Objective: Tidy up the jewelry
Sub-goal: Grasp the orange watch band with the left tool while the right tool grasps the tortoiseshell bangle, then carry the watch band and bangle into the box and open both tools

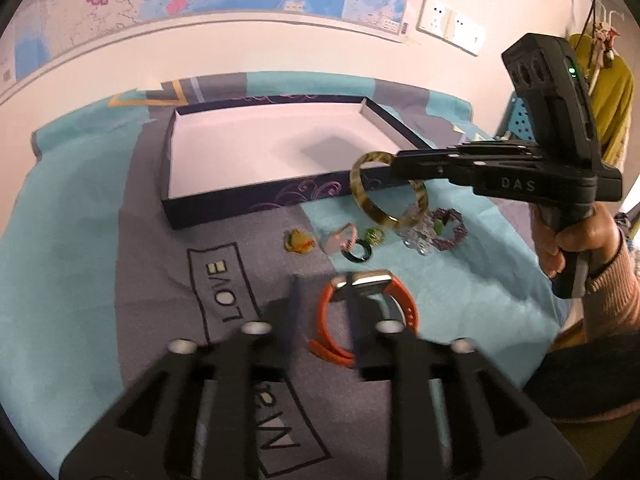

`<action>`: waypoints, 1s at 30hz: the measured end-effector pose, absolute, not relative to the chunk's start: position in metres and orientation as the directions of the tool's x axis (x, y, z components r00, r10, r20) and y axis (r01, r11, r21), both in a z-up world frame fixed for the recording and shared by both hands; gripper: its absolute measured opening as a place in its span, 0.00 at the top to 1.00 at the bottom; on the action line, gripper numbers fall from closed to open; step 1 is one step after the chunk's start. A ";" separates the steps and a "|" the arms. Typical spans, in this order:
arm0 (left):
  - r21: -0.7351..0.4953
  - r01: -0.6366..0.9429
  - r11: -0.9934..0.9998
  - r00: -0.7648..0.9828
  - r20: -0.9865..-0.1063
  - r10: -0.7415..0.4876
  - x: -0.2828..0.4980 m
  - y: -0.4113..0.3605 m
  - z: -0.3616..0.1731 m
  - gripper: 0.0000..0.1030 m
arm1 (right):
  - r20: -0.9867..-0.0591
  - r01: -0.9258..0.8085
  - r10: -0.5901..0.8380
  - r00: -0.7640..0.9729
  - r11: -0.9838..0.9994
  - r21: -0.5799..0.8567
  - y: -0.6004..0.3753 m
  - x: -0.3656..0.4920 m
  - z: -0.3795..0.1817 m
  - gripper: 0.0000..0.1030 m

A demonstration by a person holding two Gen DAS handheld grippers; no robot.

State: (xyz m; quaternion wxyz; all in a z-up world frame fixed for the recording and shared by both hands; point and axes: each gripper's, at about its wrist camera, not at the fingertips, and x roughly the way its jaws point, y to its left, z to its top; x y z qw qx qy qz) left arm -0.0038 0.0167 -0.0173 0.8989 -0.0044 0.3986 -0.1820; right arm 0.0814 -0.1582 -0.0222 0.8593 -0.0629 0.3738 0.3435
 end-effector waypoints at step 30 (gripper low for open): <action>-0.128 0.338 0.932 0.655 -0.680 -0.331 0.028 0.028 0.016 0.92 | -0.653 -0.549 0.493 0.575 0.824 0.138 -0.187 0.128 -0.005 0.94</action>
